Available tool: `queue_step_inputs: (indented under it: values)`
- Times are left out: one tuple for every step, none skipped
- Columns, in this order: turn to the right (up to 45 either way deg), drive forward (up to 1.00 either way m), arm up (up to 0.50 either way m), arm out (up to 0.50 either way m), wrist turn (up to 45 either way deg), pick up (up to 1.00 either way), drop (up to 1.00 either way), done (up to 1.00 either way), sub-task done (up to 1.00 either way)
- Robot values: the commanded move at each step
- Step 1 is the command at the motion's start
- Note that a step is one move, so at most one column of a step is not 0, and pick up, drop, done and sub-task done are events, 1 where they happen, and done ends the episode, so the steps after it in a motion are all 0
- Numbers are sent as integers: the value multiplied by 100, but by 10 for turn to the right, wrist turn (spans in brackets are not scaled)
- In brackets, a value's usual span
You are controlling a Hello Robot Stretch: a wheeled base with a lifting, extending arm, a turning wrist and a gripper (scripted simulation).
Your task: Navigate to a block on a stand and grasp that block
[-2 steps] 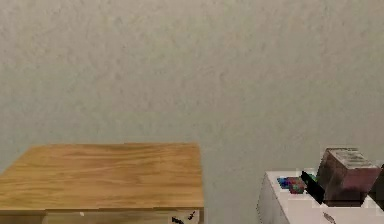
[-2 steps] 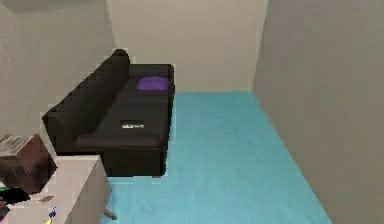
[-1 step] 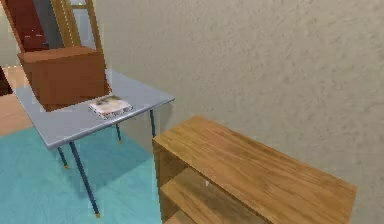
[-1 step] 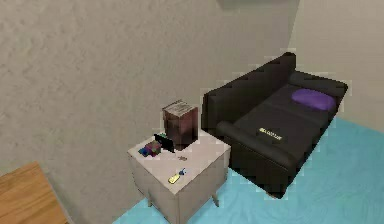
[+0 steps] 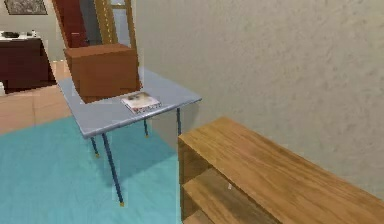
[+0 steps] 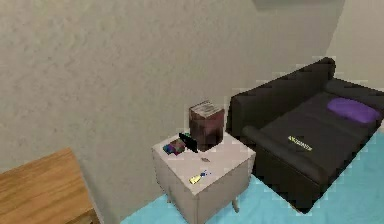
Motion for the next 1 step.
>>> queue_step_inputs:
  values:
    - [450,0,0,0,0,0,0,0,0]
